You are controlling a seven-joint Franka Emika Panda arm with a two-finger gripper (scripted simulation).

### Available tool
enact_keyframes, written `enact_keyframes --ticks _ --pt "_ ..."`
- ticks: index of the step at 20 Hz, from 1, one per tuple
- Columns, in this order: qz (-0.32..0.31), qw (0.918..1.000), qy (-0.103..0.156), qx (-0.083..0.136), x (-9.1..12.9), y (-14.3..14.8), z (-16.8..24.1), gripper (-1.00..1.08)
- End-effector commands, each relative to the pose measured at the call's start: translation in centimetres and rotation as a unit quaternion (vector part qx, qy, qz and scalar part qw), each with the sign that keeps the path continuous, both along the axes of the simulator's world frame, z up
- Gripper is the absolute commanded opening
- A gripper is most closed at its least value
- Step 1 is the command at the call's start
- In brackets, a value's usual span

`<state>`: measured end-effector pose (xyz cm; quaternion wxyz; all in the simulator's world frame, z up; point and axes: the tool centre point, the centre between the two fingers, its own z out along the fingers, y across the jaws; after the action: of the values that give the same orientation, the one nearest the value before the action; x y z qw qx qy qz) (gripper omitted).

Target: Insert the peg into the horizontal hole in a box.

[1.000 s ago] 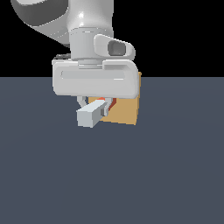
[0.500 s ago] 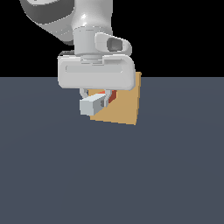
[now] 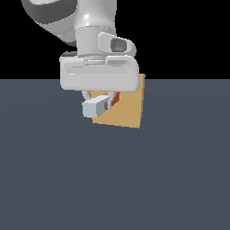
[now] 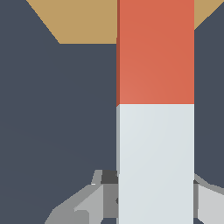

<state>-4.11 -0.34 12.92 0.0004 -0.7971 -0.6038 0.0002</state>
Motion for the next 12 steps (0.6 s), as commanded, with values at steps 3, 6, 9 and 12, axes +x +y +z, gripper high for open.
enact_keyframes --ticks 3,6,9,12 --pt "0.0 1.0 0.0 0.0 0.0 0.1 0.0 -1.0" --pt "0.0 1.0 0.0 0.0 0.2 0.9 0.0 -1.0" --pt "0.0 1.0 0.0 0.0 0.6 2.4 0.0 -1.0" --pt "0.0 1.0 -0.001 0.0 1.1 4.5 0.1 -1.0"
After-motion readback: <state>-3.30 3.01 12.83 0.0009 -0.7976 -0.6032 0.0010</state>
